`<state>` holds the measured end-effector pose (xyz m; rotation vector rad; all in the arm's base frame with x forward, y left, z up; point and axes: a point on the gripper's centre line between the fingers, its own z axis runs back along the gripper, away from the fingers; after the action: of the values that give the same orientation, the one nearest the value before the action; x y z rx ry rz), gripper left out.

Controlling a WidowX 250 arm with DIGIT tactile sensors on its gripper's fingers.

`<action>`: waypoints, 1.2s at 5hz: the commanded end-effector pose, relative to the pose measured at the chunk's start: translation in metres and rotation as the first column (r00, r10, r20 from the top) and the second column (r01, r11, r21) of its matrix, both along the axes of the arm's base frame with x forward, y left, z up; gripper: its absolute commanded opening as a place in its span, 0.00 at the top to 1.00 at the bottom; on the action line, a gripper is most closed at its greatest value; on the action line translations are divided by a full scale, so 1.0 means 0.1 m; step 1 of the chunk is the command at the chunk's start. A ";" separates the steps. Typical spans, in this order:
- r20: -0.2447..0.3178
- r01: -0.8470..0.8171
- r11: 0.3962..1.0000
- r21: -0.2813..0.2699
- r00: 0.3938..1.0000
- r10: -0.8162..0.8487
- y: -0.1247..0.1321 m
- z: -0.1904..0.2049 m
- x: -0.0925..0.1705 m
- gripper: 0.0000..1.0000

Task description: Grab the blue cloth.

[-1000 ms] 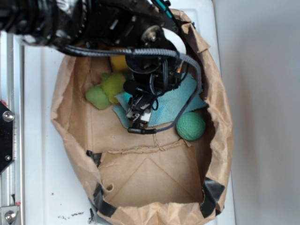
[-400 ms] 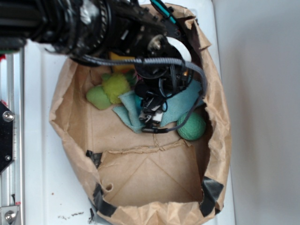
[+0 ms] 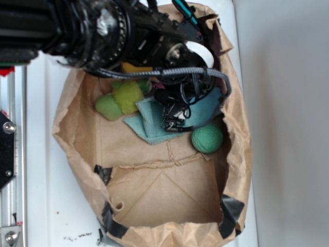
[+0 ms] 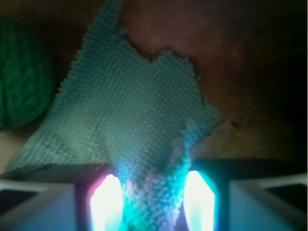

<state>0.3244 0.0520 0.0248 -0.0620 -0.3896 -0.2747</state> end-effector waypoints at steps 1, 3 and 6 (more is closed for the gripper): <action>-0.011 0.003 1.000 -0.006 1.000 -0.003 0.02 0.13 -0.04 1.00; -0.047 0.014 0.999 -0.036 0.999 -0.015 -0.03 0.60 -0.18 1.00; -0.015 0.017 1.000 0.010 1.000 -0.017 -0.45 1.17 -0.45 1.00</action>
<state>0.2758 0.0048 0.1257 -0.0734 -0.3197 -0.2839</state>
